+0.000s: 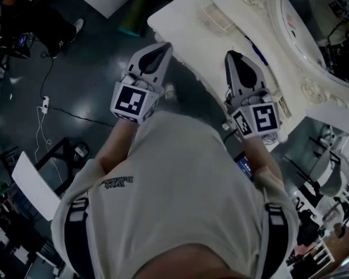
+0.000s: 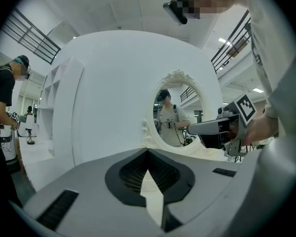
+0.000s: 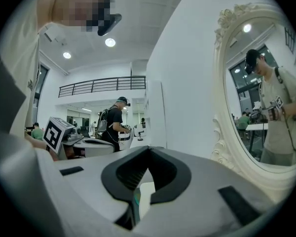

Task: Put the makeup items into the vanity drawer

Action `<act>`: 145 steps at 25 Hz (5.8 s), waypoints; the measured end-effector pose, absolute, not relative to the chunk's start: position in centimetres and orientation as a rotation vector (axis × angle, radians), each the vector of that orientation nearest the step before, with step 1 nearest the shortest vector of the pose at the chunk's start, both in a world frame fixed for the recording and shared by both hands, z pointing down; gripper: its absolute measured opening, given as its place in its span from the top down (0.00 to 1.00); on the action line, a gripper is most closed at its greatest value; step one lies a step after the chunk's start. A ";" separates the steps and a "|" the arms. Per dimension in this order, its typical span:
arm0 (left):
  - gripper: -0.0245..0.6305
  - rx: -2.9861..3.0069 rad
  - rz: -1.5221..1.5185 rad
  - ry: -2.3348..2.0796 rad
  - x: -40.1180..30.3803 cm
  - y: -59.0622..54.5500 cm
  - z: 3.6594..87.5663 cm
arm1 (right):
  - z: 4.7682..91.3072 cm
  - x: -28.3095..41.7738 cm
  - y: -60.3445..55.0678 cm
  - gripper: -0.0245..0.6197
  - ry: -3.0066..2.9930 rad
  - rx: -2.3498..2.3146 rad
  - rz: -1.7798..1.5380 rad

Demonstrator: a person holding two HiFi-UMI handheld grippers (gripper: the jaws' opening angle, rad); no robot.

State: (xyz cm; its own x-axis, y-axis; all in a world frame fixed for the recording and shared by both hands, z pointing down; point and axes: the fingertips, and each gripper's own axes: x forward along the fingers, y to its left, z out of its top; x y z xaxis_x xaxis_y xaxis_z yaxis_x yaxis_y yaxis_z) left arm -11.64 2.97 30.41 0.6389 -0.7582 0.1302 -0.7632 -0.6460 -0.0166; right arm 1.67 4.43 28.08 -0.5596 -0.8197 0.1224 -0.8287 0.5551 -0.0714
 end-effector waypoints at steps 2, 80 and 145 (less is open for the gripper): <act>0.94 2.824 0.188 -1.273 -12.1 1.8 30.3 | 27.7 1.2 3.3 0.96 -2.691 1.471 0.169; 0.94 2.655 0.720 -0.549 7.9 -3.4 56.9 | 60.2 11.7 1.3 0.83 -2.130 1.104 0.619; 0.94 2.959 0.232 -0.997 0.2 -7.5 27.8 | 25.1 6.7 -4.2 0.90 -2.641 1.485 -0.025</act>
